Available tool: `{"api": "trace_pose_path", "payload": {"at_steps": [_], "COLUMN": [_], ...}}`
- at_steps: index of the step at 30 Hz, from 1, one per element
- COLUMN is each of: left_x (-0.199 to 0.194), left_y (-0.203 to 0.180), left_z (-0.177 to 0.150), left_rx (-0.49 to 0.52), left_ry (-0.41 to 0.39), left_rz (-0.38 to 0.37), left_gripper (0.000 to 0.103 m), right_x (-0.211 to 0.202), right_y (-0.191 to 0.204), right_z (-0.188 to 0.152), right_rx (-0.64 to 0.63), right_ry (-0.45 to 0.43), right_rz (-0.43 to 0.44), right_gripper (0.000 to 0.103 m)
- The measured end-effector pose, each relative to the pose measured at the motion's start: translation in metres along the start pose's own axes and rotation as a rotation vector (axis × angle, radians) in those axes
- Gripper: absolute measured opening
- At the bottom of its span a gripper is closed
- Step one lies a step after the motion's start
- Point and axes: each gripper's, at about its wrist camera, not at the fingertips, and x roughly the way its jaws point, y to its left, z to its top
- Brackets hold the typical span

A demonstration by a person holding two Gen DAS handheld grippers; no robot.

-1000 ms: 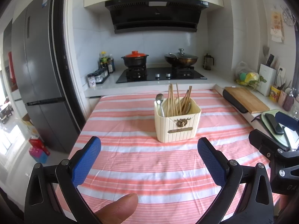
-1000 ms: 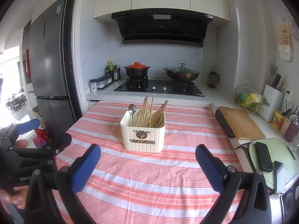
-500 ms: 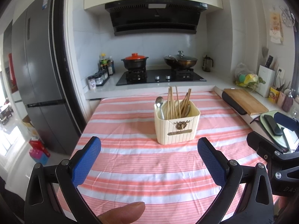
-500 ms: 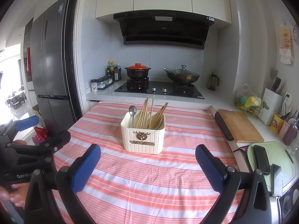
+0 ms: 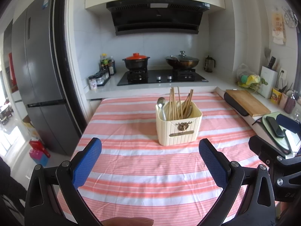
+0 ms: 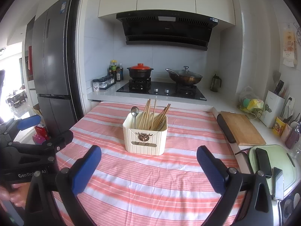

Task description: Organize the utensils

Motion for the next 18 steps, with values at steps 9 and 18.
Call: {"api": "trace_pose_path", "payload": {"at_steps": [9, 18], "left_x": [0.0004, 0.0013], "left_y": [0.0007, -0.0014], "left_z": [0.0009, -0.0020], "left_rx": [0.000, -0.013], "left_ry": [0.003, -0.007], "left_rz": [-0.005, 0.000], "left_gripper": [0.103, 0.103], "right_x": [0.0002, 0.0036], "right_y": [0.0006, -0.0022], "right_z": [-0.0002, -0.0043], "right_rx": [-0.003, -0.001], "right_ry": [0.003, 0.016], "right_rz": [0.002, 0.003], "right_gripper": [0.103, 0.103]}}
